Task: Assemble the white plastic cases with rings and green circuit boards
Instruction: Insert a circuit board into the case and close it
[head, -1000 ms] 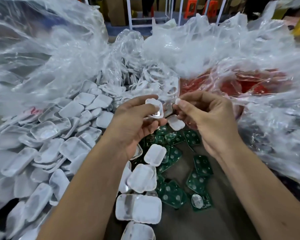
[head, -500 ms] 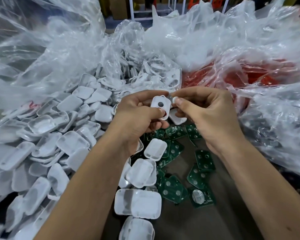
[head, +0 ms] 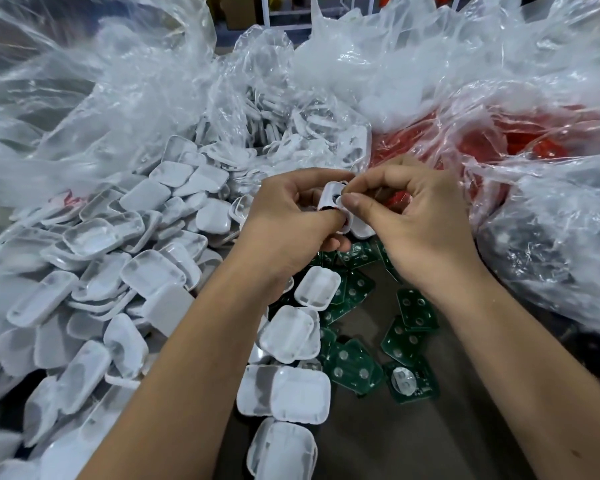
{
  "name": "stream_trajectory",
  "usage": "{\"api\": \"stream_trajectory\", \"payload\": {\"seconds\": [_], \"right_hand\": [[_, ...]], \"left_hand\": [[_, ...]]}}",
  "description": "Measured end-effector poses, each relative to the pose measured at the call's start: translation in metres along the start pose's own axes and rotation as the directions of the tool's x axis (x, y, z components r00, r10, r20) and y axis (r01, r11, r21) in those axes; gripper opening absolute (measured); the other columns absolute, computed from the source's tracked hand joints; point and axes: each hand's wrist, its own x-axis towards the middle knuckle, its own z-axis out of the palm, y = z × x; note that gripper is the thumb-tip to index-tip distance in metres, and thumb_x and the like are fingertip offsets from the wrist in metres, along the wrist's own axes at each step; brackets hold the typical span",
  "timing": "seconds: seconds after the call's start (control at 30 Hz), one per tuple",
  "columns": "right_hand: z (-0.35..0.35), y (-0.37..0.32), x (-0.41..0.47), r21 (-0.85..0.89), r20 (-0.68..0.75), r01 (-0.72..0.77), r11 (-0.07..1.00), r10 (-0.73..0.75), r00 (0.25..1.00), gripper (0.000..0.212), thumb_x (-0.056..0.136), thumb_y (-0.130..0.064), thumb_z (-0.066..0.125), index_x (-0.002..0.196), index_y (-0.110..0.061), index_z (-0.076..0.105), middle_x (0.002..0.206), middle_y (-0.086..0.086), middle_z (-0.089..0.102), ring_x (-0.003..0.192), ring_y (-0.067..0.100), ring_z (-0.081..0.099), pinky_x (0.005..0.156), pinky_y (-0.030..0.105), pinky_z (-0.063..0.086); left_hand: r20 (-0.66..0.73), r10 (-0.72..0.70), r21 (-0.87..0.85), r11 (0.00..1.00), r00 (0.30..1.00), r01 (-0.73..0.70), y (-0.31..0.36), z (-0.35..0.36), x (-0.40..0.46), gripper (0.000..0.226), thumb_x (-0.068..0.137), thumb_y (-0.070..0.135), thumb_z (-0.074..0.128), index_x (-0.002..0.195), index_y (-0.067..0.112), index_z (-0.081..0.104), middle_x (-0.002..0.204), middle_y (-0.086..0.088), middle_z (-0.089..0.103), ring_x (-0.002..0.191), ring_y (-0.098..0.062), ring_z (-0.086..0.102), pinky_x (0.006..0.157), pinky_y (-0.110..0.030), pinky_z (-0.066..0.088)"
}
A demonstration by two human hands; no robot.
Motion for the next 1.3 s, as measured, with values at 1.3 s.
{"api": "stream_trajectory", "payload": {"seconds": [1.3], "right_hand": [[-0.003,0.004,0.0,0.384,0.136,-0.361,0.85,0.334,0.933,0.009,0.084,-0.01,0.085,0.079,-0.011,0.077,0.06,0.004,0.071,0.051,0.013,0.061,0.044,0.022,0.049]], "left_hand": [[0.073,0.114,0.028,0.993,0.991,-0.116,-0.008,0.003,0.0,0.046,0.087,-0.018,0.063,0.117,0.015,0.076,0.093,-0.016,0.077,0.054,-0.021,0.068,0.054,-0.022,0.054]]}}
